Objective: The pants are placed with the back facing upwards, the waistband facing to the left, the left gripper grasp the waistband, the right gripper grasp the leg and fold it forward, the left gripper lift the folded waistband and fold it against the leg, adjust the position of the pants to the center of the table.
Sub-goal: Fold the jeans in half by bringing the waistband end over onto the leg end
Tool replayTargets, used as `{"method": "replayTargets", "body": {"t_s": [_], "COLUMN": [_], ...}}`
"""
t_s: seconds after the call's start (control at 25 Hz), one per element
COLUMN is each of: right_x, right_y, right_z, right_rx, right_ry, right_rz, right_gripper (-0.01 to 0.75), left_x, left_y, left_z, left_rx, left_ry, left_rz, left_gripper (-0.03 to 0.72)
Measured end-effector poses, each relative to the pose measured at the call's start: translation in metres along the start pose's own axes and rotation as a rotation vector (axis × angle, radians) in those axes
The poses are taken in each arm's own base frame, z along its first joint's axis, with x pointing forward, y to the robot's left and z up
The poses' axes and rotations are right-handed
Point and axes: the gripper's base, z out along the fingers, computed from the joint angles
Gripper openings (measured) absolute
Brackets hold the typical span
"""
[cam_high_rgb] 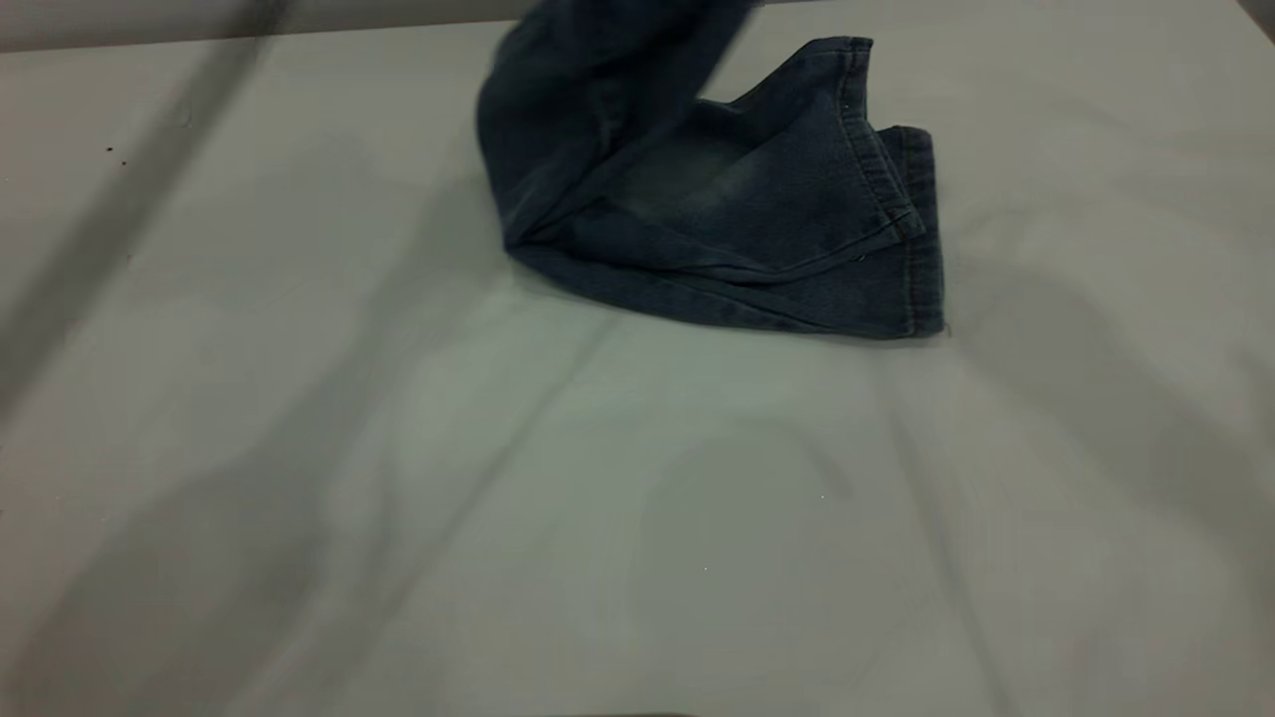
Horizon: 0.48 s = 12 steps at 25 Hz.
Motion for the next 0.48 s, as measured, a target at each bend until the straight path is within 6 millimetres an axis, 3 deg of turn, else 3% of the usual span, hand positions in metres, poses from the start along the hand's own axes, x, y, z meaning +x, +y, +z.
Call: {"method": "replayTargets", "body": {"t_s": [0.16, 0.32, 0.48], "right_x": [0.005, 0.013, 0.014], "right_y": [-0.001, -0.007, -0.006], "right_z": [0.0, 0.001, 0.002], "right_rx": [0.007, 0.031, 0.021], "right_ry": [0.056, 0.127, 0.134], "right_rz": [-0.014, -0.022, -0.02], "right_gripper": [0.468, 0.468, 0.466], "left_x": [0.005, 0.014, 0.026], "left_y": [-0.021, -0.025, -0.022], "left_z": [0.029, 0.053, 0.075], "left_rx": [-0.004, -0.012, 0.003], "left_ry": [0.048, 0.067, 0.094], "left_rz": [0.074, 0.098, 0.087], "left_gripper": [0.067, 0.08, 0.165]}}
